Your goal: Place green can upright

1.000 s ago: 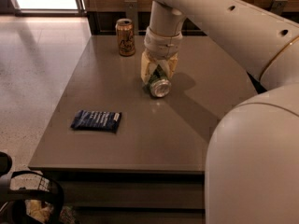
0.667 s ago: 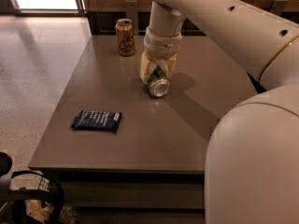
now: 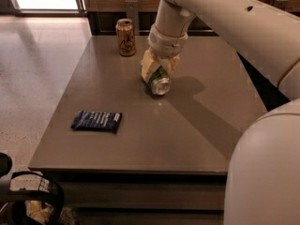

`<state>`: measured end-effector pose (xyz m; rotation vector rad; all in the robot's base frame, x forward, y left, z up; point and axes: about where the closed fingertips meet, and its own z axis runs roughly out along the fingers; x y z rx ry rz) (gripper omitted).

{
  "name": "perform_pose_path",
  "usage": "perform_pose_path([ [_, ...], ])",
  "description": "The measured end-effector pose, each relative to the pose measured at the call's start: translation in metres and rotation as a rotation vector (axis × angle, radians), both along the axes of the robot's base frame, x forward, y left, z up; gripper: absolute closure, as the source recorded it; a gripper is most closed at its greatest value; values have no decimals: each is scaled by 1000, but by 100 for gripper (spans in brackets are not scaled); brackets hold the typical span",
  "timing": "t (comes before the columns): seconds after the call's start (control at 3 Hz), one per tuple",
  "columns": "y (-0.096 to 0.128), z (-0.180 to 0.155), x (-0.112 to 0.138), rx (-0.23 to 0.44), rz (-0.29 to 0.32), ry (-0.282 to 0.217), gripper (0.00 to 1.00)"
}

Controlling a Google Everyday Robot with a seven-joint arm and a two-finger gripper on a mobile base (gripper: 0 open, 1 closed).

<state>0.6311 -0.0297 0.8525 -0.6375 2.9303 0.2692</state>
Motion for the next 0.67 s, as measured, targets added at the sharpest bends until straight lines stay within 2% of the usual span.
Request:
perform_pose_path([
  [0.33, -20, 41, -11, 95, 109, -185, 100],
  [0.67, -40, 71, -15, 160, 161, -328, 100],
])
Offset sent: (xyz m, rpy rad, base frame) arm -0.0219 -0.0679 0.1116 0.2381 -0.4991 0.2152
